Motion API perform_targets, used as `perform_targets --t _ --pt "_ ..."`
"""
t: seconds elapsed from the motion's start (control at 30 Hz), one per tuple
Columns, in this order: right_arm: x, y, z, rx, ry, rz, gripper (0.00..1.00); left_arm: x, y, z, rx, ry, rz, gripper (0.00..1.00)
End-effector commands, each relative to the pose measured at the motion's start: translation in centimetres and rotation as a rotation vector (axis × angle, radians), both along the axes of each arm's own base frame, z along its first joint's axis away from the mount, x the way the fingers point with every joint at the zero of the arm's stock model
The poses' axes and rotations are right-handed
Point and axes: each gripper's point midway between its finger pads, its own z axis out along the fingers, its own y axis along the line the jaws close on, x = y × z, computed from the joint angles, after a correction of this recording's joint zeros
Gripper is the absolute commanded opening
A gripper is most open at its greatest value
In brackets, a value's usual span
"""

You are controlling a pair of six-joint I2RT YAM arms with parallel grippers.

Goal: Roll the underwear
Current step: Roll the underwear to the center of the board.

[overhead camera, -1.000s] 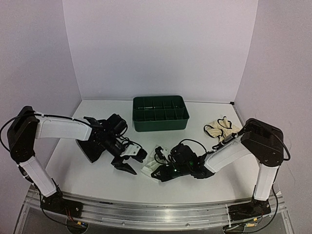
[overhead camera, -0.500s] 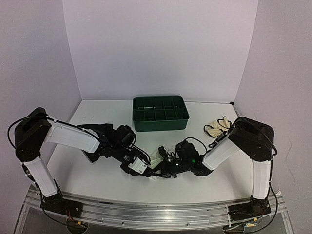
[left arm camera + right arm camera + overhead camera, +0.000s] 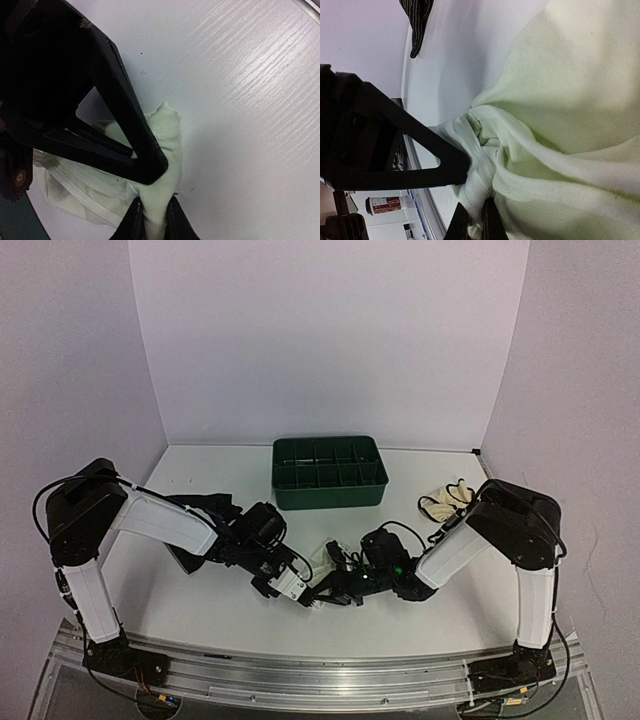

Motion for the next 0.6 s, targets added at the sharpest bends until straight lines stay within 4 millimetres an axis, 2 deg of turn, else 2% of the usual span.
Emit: perform_targets --t 0.0,0.07,0.13,0.2,0.27,0.33,0.43,0.5,0.57 --pt "-2.1 -3.7 -5.5 -0.205 0.143 -0.027 0.00 0.6 -0.6 0.1 -0.001 0.001 0.013 0.00" --pt "-1.4 -3.9 -4.5 -0.198 0.127 -0.045 0.03 0.4 -0.4 0.0 0.029 0.035 0.026 0.00" --pt "-0.6 -4.2 -3.2 -0.203 0.111 -0.066 0.16 -0.3 0.2 -0.3 0.087 0.107 0.039 0.00" --pt "-0.1 -5.3 -2.4 -0.284 0.107 -0.072 0.30 -1.1 0.7 -0.3 0.130 0.178 0.054 0.00" --pt "0.5 -5.7 -0.1 -0.341 0.070 -0.058 0.39 -1.7 1.1 -0.1 0.166 0.243 0.082 0.00" --pt "0.8 -6.5 1.9 -0.391 0.038 -0.053 0.43 -2.1 1.3 0.0 0.190 0.295 0.112 0.00" --pt "2.1 -8.0 3.8 -0.397 0.018 -0.141 0.49 -2.6 1.4 0.1 0.244 0.393 0.170 0.00" --pt "2.7 -9.6 3.6 -0.475 0.020 -0.198 0.51 -3.0 1.1 0.2 0.275 0.476 0.211 0.00" --pt "3.0 -10.3 3.3 -0.533 0.027 -0.219 0.51 -3.6 1.0 0.5 0.286 0.540 0.238 0.00"
